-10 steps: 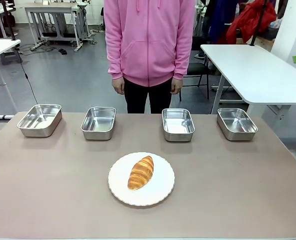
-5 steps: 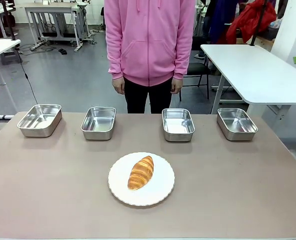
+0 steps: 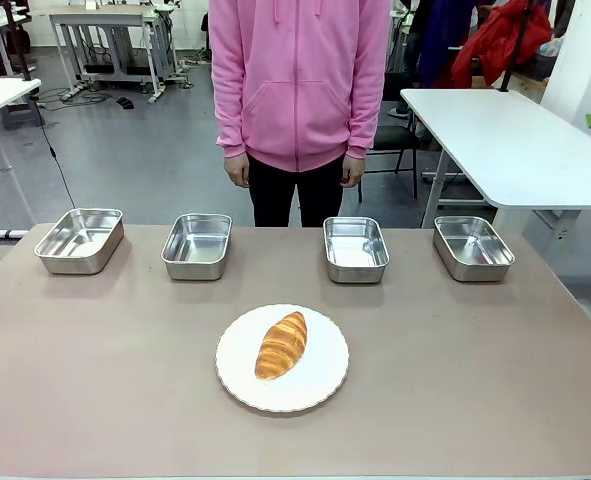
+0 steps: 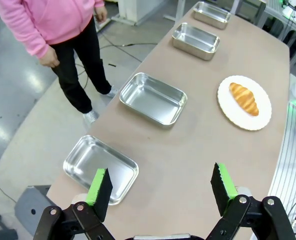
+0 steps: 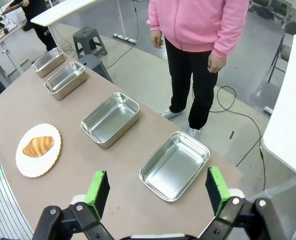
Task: Place the bread in the container.
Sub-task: Place the Butter Roll into the Airtight Container indicated by the human.
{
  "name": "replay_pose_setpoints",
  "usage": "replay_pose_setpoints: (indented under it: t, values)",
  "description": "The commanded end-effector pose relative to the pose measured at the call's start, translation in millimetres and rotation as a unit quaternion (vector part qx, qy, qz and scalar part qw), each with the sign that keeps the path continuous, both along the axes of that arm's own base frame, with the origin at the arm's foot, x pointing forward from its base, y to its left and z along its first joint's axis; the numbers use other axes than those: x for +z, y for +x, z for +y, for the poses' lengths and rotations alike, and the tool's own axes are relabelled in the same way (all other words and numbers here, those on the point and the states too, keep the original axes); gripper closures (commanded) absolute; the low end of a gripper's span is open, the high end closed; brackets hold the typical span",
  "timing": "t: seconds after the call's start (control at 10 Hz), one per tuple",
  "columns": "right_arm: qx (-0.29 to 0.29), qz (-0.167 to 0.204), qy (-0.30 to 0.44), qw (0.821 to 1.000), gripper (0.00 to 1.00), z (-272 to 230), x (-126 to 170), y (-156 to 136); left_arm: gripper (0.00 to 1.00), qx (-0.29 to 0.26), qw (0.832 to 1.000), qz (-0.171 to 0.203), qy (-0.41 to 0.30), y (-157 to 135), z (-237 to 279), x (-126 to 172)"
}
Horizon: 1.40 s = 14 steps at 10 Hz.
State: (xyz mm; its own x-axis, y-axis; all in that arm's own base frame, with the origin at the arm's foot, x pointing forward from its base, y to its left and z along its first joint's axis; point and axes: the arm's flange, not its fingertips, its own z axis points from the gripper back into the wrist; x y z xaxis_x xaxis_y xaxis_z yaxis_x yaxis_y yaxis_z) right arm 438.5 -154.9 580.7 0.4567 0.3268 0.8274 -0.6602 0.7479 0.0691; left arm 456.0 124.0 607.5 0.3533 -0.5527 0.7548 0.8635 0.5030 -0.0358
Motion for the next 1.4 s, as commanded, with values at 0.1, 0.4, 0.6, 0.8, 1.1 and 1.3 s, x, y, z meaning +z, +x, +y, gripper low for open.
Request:
replay_pose_setpoints:
  t: [0.1, 0.4, 0.6, 0.8, 1.1, 1.3]
  values:
    - [0.004, -0.009, 0.006, 1.000, 0.00, 0.4, 0.1, 2.4, 0.00, -0.002, 1.000, -0.003, -0.003, -0.7, -0.4, 1.5]
    - [0.004, -0.009, 0.006, 1.000, 0.00, 0.4, 0.1, 2.4, 0.00, -0.002, 1.000, -0.003, -0.003, -0.7, -0.4, 1.5]
    - [0.004, -0.009, 0.006, 1.000, 0.00, 0.4, 0.1, 2.4, 0.00, -0.002, 1.000, -0.003, -0.003, -0.7, -0.4, 1.5]
    - [0.004, -0.009, 0.006, 1.000, 0.00, 0.4, 0.1, 2.4, 0.00, -0.002, 1.000, -0.003, -0.003, -0.7, -0.4, 1.5]
    - [0.004, -0.009, 0.006, 1.000, 0.00, 0.4, 0.1, 2.4, 0.00, -0.002, 1.000, -0.003, -0.003, -0.7, -0.4, 1.5]
    - [0.004, -0.009, 0.006, 1.000, 0.00, 0.4, 0.1, 2.4, 0.00, -0.002, 1.000, -0.003, -0.003, -0.7, -0.4, 1.5]
